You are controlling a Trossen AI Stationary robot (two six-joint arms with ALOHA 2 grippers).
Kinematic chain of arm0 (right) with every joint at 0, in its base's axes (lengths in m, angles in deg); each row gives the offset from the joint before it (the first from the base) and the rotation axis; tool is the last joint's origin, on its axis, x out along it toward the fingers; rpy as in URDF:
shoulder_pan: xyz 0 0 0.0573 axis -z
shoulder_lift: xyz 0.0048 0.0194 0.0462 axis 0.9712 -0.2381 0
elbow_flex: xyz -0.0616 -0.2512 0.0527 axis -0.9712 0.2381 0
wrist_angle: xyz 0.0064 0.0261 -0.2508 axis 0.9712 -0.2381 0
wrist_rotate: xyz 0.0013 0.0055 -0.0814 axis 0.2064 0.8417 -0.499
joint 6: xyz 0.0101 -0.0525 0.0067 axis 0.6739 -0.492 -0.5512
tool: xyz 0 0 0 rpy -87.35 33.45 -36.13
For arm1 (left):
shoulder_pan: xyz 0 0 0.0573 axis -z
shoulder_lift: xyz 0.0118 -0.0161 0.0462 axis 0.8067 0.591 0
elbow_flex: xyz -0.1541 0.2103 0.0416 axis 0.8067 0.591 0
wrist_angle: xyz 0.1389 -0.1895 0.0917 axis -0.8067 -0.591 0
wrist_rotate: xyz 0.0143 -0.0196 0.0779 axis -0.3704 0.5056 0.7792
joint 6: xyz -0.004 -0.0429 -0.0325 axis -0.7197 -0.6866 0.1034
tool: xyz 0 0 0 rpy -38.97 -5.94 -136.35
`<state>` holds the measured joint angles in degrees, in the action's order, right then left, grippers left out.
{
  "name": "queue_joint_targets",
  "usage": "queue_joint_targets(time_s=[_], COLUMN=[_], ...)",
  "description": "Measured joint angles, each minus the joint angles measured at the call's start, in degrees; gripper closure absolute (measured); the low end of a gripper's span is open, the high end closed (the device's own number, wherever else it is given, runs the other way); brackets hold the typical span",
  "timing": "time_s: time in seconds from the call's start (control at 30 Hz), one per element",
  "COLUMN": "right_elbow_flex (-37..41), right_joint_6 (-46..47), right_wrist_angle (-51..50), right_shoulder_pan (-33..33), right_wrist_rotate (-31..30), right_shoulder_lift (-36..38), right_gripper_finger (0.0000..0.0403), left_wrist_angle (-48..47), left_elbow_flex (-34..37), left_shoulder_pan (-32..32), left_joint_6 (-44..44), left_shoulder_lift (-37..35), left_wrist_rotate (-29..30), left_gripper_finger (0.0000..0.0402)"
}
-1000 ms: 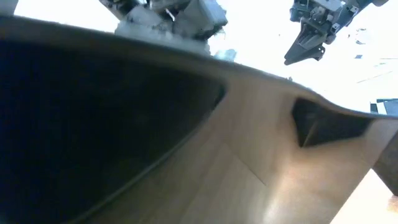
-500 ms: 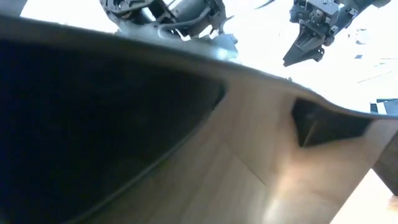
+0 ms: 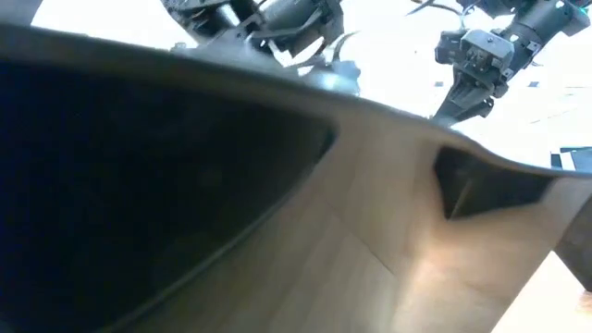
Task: Pick & Place Mini shaped plates
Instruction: Stack the distorted square plate on top of the distorted square plate on the shelf
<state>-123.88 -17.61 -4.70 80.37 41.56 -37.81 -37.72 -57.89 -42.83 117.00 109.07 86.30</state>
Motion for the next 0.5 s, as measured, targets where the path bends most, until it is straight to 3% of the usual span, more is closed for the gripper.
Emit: queue_joint_targets(time_s=[0.17, 0.27, 0.37, 0.5], right_elbow_flex=[0.1, 0.1, 0.1, 0.1], right_joint_6=[-0.8, -2.3, -3.2, -3.0], right_wrist_angle=[1.7, 3.9, 5.8, 6.2], right_shoulder_pan=[0.0, 0.0, 0.0, 0.0], right_wrist_rotate=[0.0, 0.0, 0.0, 0.0], right_shoulder_lift=[0.0, 0.0, 0.0, 0.4], right_gripper_finger=[0.0287, 0.0287, 0.0287, 0.0287], left_wrist_angle=[-2.8, -4.2, -7.8, -11.7], left_elbow_flex=[-7.3, -11.0, -13.8, -17.5], left_shoulder_pan=[0.1, 0.3, 0.0, -0.9], left_joint_6=[-2.5, 4.2, 8.3, 5.9], left_shoulder_lift=[-0.1, -0.2, -0.2, -0.6], left_wrist_rotate=[-5.1, -6.8, -6.2, -1.1], left_gripper_finger=[0.0387, 0.0395, 0.0394, 0.0388])
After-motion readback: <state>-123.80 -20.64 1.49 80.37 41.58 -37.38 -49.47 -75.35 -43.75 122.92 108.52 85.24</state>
